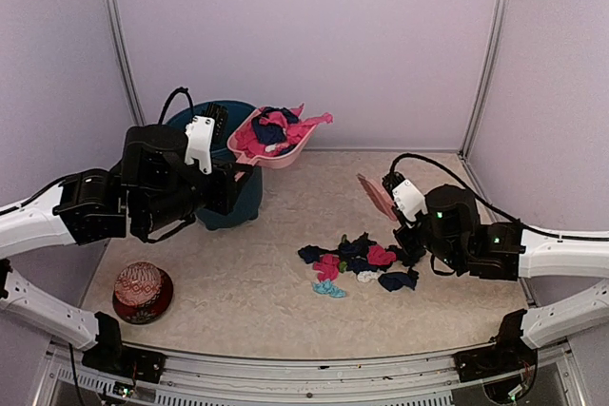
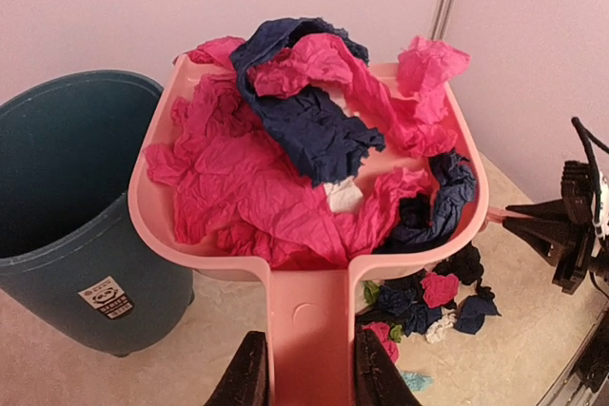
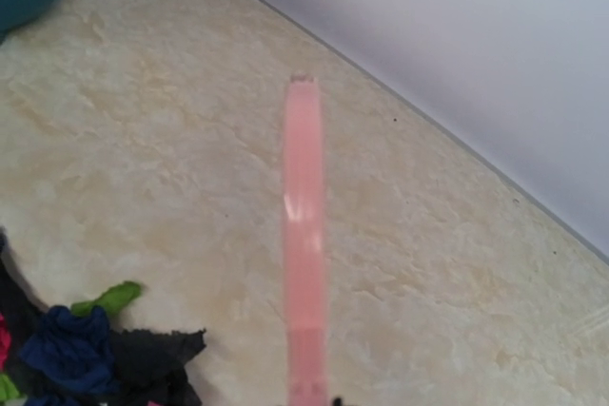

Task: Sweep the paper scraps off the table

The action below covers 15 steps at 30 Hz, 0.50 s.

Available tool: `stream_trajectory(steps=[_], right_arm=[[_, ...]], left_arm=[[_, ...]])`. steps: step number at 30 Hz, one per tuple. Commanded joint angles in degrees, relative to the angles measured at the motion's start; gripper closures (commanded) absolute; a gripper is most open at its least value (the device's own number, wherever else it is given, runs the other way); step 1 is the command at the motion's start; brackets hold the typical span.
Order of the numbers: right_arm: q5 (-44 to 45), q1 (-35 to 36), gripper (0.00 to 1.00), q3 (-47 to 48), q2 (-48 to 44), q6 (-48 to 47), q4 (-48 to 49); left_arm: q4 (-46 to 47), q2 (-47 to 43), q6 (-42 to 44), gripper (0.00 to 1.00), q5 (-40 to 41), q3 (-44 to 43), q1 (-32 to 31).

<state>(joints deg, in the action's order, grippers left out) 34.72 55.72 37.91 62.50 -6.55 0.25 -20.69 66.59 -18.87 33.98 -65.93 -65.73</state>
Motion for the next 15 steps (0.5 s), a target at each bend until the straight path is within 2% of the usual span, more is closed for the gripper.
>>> stream_trajectory(steps=[1, 8, 15], right_arm=[[-0.62, -0.7, 1.0, 0.11, 1.01, -0.38, 3.48], [-1.55, -0.89, 1.0, 0.7, 2.64, -0.4, 4.25], [-2.02, -1.06, 1.0, 0.68, 3.48, -0.23, 4.75]], left_arm=[[-3.05, -2.46, -4.24, 1.0, -2.8, -2.37, 3.37], [-0.17, -5.52, -9.33, 1.0, -14.09, -1.54, 14.2], [5.92, -8.04, -16.73, 1.0, -31.08, 1.61, 27.44]])
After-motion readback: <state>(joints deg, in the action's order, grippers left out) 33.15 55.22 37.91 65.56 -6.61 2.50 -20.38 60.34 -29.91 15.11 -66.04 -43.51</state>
